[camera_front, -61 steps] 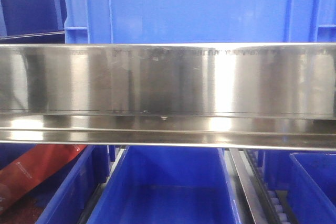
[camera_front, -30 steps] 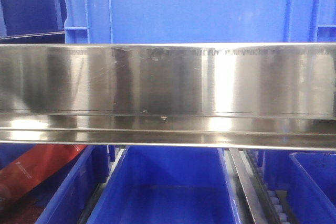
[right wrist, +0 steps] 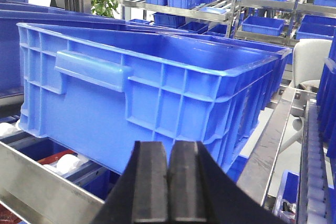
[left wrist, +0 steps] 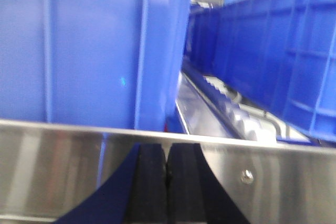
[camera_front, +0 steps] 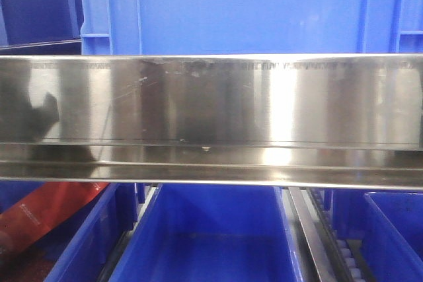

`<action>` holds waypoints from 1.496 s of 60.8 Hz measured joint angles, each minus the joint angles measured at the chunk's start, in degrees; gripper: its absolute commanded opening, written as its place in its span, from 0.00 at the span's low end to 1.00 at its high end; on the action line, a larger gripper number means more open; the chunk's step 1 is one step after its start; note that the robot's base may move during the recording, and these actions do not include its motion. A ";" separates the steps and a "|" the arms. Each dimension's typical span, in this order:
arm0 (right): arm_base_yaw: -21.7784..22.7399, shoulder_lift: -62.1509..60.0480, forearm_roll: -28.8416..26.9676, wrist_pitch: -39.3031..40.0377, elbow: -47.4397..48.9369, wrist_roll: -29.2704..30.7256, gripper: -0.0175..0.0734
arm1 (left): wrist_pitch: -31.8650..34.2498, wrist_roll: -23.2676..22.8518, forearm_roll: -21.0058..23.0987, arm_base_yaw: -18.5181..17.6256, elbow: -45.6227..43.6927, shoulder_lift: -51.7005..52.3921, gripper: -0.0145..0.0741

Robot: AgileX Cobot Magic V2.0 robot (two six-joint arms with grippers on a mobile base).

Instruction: Place cylindrical capacitor in blue bin on shelf

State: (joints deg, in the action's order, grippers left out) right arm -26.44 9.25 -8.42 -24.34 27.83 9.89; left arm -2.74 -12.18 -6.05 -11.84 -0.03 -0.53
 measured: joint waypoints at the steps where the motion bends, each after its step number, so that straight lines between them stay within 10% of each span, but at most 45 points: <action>1: 0.00 0.00 0.10 0.00 0.00 0.00 0.07 | -0.02 0.00 0.00 0.15 0.01 0.01 0.04; 80: 0.12 -0.10 0.10 0.25 0.00 0.00 0.07 | -0.14 0.00 0.00 0.51 0.11 0.24 0.04; 91: 6.58 -0.22 0.10 2.06 -1.46 0.00 0.07 | -0.14 0.00 0.00 0.51 0.11 0.24 0.04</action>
State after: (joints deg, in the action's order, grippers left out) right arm -19.86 9.03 -8.32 -22.28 26.37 9.89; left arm -2.88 -12.18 -6.05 -11.33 0.08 -0.29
